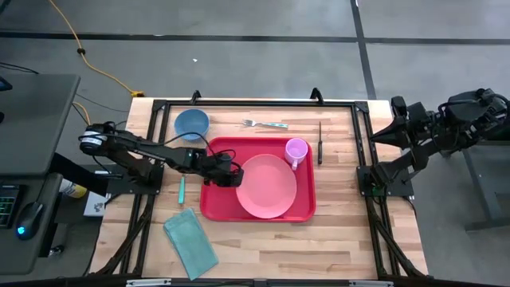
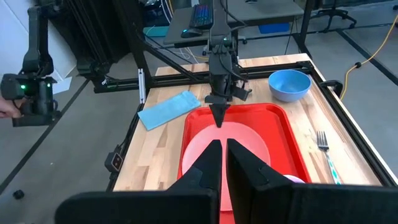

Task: Set up tray
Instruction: Put the pink plate on the red tray to the bottom left of the purple cup

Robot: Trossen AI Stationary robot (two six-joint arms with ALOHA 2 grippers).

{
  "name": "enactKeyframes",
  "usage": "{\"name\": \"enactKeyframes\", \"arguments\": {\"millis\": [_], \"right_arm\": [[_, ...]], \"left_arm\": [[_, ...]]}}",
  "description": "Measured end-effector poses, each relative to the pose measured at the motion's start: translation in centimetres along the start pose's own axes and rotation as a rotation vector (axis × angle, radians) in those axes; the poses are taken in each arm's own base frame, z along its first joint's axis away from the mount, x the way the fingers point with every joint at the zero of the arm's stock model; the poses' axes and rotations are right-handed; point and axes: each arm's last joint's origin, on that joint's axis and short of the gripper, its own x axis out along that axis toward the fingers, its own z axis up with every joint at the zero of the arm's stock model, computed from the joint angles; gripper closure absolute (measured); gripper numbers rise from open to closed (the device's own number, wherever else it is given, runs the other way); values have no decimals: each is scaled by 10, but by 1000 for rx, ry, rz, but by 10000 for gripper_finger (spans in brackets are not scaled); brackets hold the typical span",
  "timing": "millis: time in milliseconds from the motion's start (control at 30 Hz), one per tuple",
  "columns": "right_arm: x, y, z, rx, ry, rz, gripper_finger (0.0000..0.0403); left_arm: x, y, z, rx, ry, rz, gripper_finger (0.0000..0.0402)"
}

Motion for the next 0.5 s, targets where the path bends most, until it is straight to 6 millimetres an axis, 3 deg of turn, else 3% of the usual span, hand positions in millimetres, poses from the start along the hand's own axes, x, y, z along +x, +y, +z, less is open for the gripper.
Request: {"name": "enactKeyframes", "arguments": {"millis": [500], "right_arm": [[0,0,0,0,0,0,403]], "left_arm": [[30,-1,2,-4,15,-60,390]]}}
